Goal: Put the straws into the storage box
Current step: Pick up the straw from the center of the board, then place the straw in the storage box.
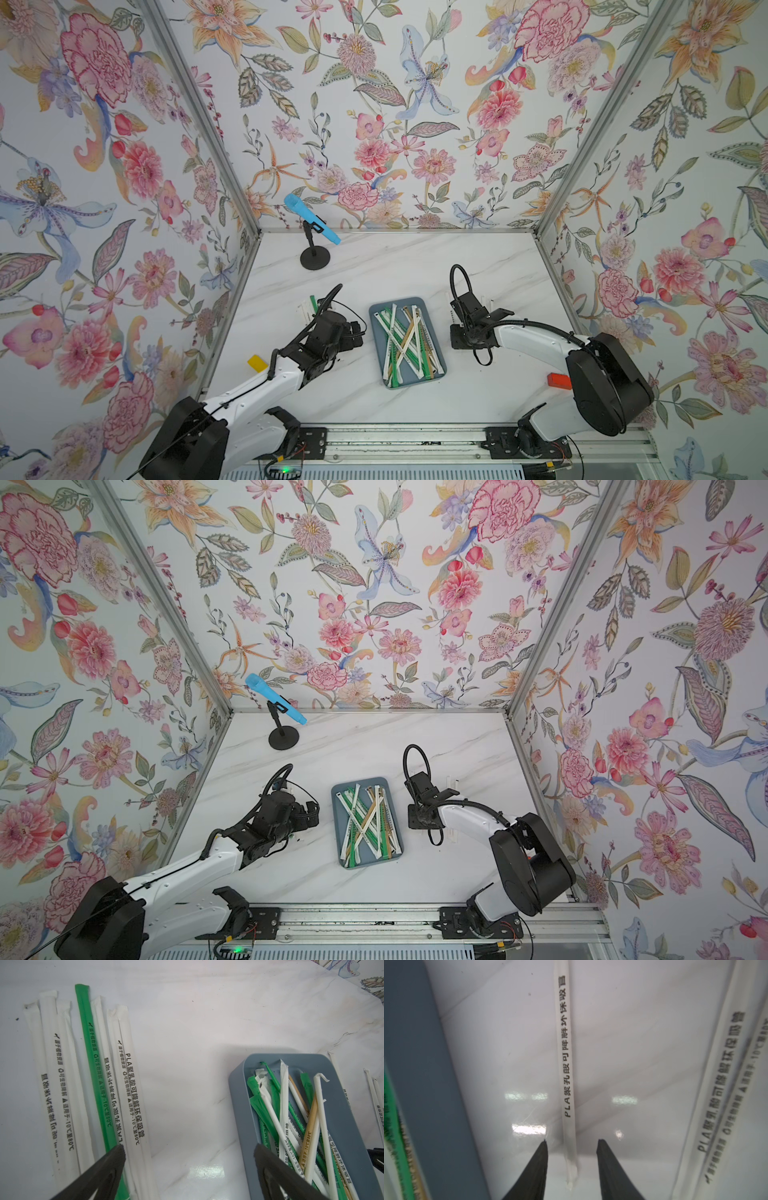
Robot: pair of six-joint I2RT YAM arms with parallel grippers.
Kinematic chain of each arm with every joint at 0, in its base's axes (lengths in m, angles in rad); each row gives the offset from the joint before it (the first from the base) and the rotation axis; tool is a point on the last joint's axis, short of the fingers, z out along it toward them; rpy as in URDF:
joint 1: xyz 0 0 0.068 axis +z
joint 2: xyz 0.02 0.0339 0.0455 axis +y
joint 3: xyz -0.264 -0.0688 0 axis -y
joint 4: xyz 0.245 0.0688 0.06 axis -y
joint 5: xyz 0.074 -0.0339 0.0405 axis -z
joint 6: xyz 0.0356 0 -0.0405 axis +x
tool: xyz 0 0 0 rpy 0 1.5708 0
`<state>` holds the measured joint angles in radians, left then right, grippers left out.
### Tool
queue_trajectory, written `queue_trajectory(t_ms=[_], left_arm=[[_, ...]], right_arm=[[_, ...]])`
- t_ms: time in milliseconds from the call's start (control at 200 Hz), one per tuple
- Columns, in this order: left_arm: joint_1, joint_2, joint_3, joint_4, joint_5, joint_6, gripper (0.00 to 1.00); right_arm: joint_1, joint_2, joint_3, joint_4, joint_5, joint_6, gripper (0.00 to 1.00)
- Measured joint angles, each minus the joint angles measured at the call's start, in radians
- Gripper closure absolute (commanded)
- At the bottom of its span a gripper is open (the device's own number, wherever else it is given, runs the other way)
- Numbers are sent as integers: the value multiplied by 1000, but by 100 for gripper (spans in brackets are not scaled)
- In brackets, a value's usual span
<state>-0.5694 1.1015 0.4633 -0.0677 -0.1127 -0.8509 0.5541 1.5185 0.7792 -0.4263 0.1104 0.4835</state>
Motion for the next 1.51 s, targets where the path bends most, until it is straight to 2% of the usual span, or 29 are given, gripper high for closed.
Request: queue_trajectory(t_ms=[325, 620, 981, 1196, 1336, 1431, 1506], left_arm=[[0, -2, 0, -11, -19, 6, 0], [0, -17, 0, -25, -35, 6, 0], [0, -29, 0, -30, -54, 6, 0], [4, -14, 2, -30, -60, 5, 0], [20, 32, 16, -45, -56, 2, 0], [21, 39, 19, -46, -56, -1, 0], [21, 39, 19, -44, -56, -2, 0]], right_arm=[[0, 34, 4, 38, 14, -13, 94], [7, -23, -17, 16, 11, 1, 100], [197, -264, 44, -51, -9, 76, 98], [315, -229, 47, -35, -84, 140, 96], [340, -159, 45, -22, -123, 169, 96], [341, -148, 39, -21, -130, 192, 88], [341, -146, 36, -21, -132, 203, 69]])
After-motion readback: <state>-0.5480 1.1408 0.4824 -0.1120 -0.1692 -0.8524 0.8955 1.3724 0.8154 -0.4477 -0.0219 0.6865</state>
